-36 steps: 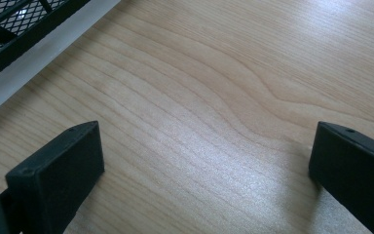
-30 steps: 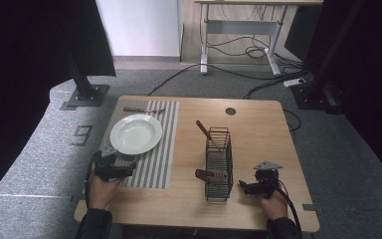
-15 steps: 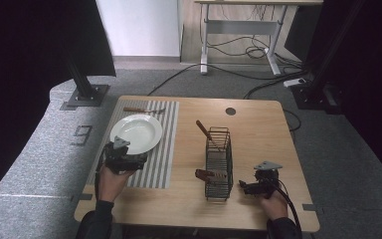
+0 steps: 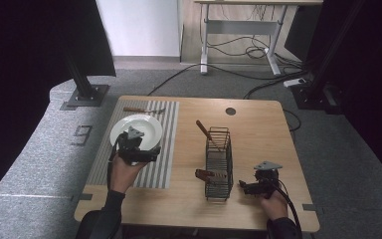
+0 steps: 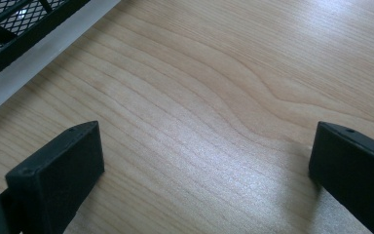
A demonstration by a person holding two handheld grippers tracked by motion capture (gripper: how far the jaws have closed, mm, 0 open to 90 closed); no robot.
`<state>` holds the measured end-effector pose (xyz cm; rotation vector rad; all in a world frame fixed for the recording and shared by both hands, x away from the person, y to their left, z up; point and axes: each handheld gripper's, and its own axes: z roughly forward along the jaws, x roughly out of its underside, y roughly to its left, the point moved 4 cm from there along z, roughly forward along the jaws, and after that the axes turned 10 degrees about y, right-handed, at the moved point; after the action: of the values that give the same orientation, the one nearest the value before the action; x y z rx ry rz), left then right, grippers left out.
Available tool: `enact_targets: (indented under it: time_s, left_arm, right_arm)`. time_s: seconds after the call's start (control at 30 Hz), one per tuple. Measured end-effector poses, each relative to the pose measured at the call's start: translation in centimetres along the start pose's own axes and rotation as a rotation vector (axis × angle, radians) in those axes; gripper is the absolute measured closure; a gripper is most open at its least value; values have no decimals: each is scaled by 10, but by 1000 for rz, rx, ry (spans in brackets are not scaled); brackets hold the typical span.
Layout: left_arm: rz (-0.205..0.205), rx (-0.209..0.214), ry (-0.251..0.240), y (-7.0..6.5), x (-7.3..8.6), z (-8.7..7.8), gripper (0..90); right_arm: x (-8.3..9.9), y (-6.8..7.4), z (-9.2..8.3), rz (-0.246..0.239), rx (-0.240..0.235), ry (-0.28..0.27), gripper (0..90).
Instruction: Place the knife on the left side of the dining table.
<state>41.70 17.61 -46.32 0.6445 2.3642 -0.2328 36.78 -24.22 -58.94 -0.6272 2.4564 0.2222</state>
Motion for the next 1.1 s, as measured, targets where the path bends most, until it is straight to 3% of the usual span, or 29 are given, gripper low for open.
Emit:
enact_targets:
  time_s: [0.47, 1.1]
  left_arm:
    - [43, 49, -2, -28, -41, 9, 38]
    - [48, 123, -17, -60, -77, 15, 83]
  right_arm:
    - [0, 0, 0, -1, 0, -1, 0]
    - [0, 0, 0, 0, 0, -1, 0]
